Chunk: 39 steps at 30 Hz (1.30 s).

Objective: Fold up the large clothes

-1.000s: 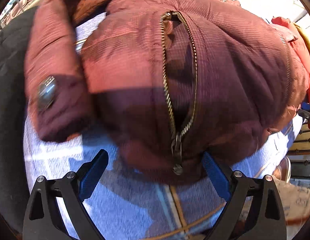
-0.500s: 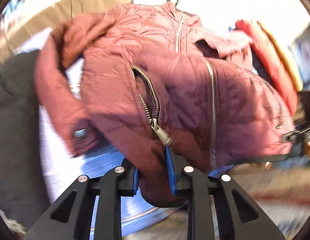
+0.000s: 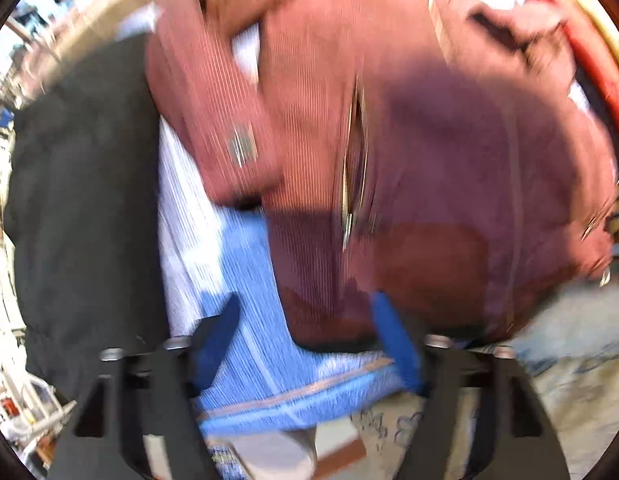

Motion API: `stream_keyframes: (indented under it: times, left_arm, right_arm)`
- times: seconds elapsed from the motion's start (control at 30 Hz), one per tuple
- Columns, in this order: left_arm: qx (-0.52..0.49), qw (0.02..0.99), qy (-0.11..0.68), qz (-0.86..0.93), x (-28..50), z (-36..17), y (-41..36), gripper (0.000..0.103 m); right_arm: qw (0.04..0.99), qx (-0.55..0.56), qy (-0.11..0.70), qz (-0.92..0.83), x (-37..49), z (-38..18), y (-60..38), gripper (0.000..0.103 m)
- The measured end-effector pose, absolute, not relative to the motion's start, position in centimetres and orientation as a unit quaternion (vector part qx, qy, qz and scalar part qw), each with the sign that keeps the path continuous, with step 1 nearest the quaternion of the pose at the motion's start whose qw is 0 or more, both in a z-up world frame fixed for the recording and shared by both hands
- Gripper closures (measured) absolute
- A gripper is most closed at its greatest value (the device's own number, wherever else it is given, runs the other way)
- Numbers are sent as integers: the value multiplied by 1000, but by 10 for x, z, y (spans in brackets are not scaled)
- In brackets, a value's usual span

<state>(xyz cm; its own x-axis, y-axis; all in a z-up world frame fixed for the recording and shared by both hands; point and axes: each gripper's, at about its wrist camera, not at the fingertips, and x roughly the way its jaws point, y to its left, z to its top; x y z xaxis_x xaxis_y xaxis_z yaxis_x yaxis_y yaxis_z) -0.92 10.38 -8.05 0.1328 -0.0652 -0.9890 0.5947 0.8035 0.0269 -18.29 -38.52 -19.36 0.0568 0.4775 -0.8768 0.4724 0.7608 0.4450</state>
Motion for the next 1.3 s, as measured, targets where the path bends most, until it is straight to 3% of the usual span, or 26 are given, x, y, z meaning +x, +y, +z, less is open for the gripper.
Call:
stream_keyframes:
  times: [0.1,0.27,0.63,0.77,0.83,0.93,1.03,1.1,1.2,1.3]
  left_arm:
    - [196,748,590,-232,12,-58,93,23]
    - [181,763,576,-230,30,-48,59,23]
    - [135,746,620,-203,-10,-56,18,23]
    - [139,742,619,-216,-10,-61,-13,23]
    - [144,745,609,-232,-7,-61,-30,23]
    - [150,748,593,-257,-1,-63,-65,23]
    - [140,742,593,-279,16,-71,-90,23]
    - [134,734,596,-295,19,-76,-108,23]
    - [162,732,584,-313,9,-73,-126,22]
    - [191,731,574,-314,-2,-73,-125,14]
  right_arm:
    - [683,340,646,-29,-182,-160,-412,37]
    - [716,409,558,-90,-160,-141,-475,36]
    - [647,623,422,-121,-45,-261,-569,36]
    - [681,568,444,-128,-15,-248,-570,82]
    - [721,517,449,-108,3,-217,-575,90]
    - [784,443,427,-80,27,-149,-597,92]
    - [846,306,435,-42,62,-86,-602,93]
    - [861,250,439,-51,77,-72,-608,91]
    - [810,279,510,-79,101,-103,-633,74]
    - [754,331,551,-137,83,-134,-640,62]
